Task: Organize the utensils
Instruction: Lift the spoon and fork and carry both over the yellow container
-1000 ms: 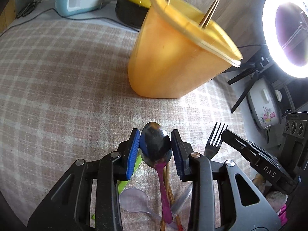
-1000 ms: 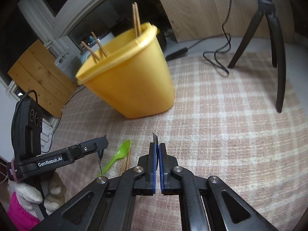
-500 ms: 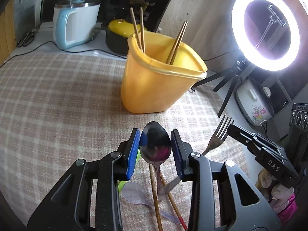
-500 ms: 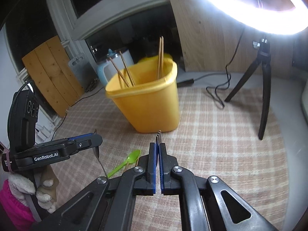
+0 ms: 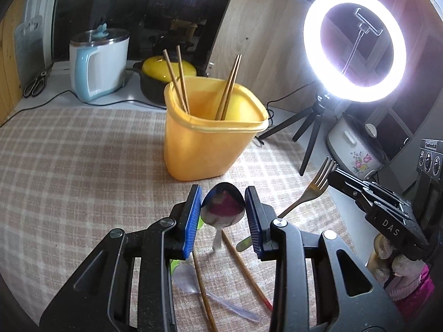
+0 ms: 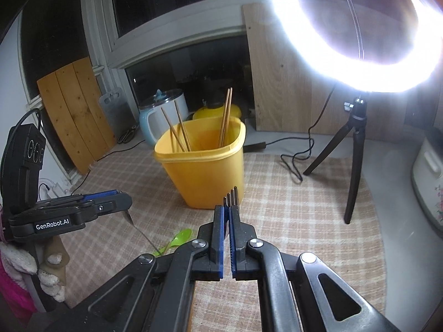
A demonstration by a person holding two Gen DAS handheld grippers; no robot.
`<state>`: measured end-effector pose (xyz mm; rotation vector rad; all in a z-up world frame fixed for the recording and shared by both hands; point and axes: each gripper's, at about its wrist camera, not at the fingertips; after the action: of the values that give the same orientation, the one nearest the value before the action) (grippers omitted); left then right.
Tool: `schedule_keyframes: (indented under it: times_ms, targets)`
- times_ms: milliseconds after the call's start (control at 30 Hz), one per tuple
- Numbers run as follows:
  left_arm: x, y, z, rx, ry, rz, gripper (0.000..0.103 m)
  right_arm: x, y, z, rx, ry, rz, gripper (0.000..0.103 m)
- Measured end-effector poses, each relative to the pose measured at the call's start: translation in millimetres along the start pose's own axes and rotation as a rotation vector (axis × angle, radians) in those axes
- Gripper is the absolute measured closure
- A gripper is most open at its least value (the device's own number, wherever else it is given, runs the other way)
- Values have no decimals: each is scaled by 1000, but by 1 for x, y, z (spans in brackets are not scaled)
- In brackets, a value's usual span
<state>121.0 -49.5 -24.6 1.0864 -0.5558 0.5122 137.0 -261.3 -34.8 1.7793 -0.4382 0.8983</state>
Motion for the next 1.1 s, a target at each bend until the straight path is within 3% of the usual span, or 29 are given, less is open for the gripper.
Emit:
schedule_keyframes:
  times_ms: [500,1100]
  targets:
    - [30,37,8,-61,-27,80,72,32,41,-7,-23,23,134,103]
    - [113,76,9,-64,-57,252,72,99,68,-8,-50,30,286,103]
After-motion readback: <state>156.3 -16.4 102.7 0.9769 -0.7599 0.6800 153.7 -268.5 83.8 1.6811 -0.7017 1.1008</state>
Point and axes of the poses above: each gripper's, at about its wrist camera, not at the fingertips, and y roughly against the way its jaws point, z to its right, x to its top
